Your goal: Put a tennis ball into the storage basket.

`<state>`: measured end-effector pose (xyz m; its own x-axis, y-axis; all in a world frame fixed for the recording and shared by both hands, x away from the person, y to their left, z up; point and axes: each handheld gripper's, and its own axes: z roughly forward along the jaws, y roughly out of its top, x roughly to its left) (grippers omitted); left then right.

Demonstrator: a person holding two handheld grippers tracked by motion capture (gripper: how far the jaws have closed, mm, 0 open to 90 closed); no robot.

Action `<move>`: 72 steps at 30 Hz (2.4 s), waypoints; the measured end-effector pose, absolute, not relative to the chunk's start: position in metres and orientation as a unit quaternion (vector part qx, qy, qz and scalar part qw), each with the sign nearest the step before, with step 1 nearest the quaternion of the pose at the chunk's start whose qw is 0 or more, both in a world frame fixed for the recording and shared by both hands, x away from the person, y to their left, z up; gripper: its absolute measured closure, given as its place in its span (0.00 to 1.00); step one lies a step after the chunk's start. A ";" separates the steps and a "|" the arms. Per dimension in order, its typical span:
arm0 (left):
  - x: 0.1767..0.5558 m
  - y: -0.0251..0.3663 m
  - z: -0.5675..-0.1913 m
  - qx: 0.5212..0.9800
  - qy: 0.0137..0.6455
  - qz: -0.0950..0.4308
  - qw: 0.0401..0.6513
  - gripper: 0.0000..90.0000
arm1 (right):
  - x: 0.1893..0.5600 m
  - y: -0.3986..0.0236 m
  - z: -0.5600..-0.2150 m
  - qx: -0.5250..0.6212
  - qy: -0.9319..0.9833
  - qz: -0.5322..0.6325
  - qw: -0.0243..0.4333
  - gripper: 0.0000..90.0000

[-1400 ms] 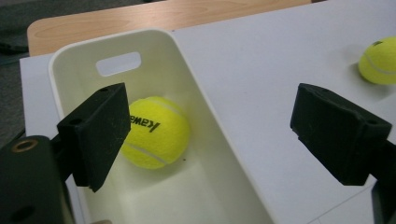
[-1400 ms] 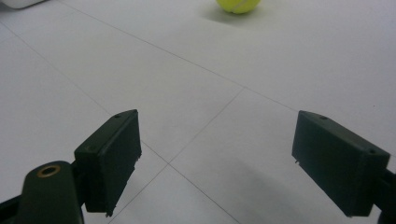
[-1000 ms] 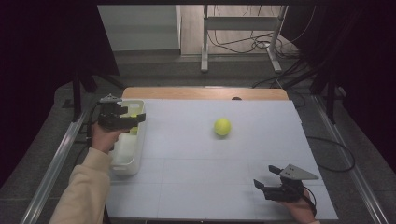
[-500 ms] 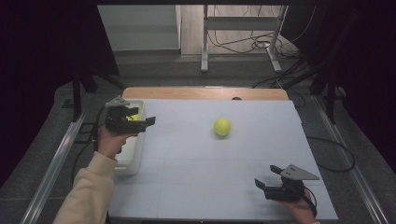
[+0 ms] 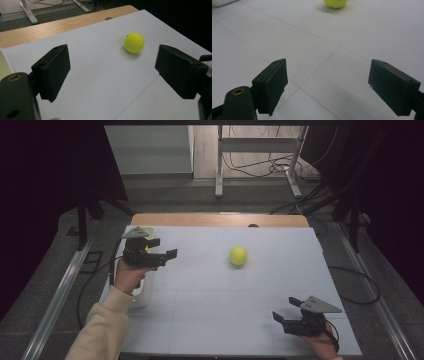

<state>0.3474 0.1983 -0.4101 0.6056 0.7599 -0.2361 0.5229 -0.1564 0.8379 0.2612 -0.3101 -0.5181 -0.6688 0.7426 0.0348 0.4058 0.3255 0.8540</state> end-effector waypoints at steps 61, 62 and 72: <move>0.388 0.080 -0.439 0.801 0.375 0.080 0.460 0.16 | 0.267 -0.302 -0.517 0.345 0.798 0.456 0.188 0.18; 0.389 0.078 -0.440 0.801 0.376 0.078 0.460 0.16 | 0.267 -0.302 -0.517 0.346 0.797 0.457 0.189 0.18; 0.398 0.063 -0.445 0.810 0.373 0.073 0.447 0.14 | 0.265 -0.304 -0.516 0.348 0.795 0.459 0.190 0.18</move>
<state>0.3984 0.0632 -0.4448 0.7112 0.6692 -0.2154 0.5386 -0.3218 0.7787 0.2648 -0.3038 -0.5157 -0.6862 0.7272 0.0172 0.3780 0.3362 0.8626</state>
